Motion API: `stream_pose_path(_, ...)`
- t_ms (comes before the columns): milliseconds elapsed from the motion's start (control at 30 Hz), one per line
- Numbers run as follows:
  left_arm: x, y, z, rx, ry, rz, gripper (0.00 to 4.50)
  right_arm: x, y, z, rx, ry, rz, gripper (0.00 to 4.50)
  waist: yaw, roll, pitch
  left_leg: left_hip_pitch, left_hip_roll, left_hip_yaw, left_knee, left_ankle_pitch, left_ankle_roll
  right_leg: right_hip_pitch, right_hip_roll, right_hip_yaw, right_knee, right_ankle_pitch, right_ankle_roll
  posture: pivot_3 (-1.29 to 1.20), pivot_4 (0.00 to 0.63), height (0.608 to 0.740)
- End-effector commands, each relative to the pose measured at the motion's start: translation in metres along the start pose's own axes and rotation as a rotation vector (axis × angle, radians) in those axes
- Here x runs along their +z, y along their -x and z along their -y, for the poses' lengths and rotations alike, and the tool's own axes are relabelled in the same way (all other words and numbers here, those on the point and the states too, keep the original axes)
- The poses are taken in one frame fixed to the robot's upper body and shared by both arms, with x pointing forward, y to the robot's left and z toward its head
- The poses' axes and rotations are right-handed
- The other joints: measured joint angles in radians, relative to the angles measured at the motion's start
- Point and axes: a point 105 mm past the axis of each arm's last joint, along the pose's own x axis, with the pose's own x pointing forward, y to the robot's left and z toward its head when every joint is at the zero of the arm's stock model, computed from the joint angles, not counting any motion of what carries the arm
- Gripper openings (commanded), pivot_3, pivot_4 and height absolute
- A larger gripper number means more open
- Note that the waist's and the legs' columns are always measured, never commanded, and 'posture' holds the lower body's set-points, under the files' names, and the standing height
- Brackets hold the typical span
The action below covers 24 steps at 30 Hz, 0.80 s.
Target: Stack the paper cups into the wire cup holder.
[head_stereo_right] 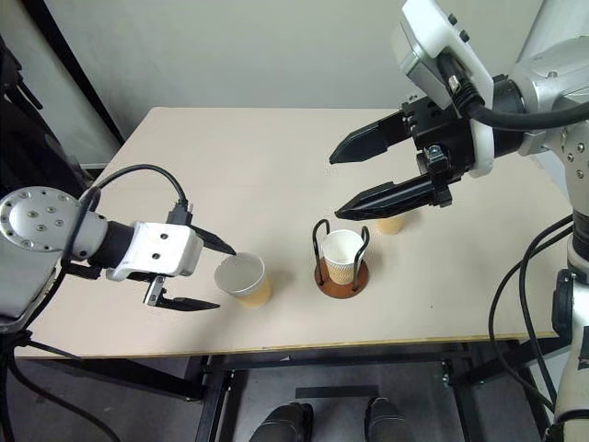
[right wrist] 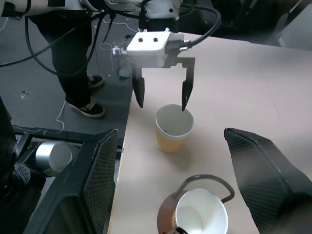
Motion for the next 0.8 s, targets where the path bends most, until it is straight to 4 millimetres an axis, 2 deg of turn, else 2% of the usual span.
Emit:
stream_pose_path(33,0.002,-0.004,-0.001,0.006,-0.036,-0.012,4.50,0.007,0.005,-0.001,-0.020,0.039,0.003,3.57,0.000,0.000,0.000,0.000,0.000,0.000,0.000,0.000,0.000,0.000,0.000,0.000,0.000,0.000,0.000,0.00,0.150,0.740)
stream_pose_path(633,-0.019,-0.030,0.005,-0.038,-0.025,-0.071,4.50,0.003,0.004,0.003,-0.048,0.045,-0.004,3.57,0.000,0.000,0.000,0.001,0.000,0.000,0.000,0.000,0.000,0.000,0.000,0.000,0.001,0.000,0.000,0.00,0.150,0.740)
stream_pose_path(733,-0.026,-0.041,0.010,-0.065,-0.018,-0.075,3.93,0.001,0.005,0.005,-0.057,0.042,-0.008,3.60,0.000,0.000,0.000,0.001,0.000,0.000,0.000,0.000,0.000,0.000,0.000,0.000,0.002,0.000,0.000,0.00,0.150,0.740)
stream_pose_path(800,-0.031,-0.046,0.013,-0.079,-0.018,-0.083,3.21,-0.001,0.005,0.006,-0.061,0.040,-0.011,3.60,0.000,0.000,0.000,0.001,0.000,0.000,0.000,0.000,0.000,0.000,0.000,0.000,0.002,0.000,0.000,0.00,0.150,0.740)
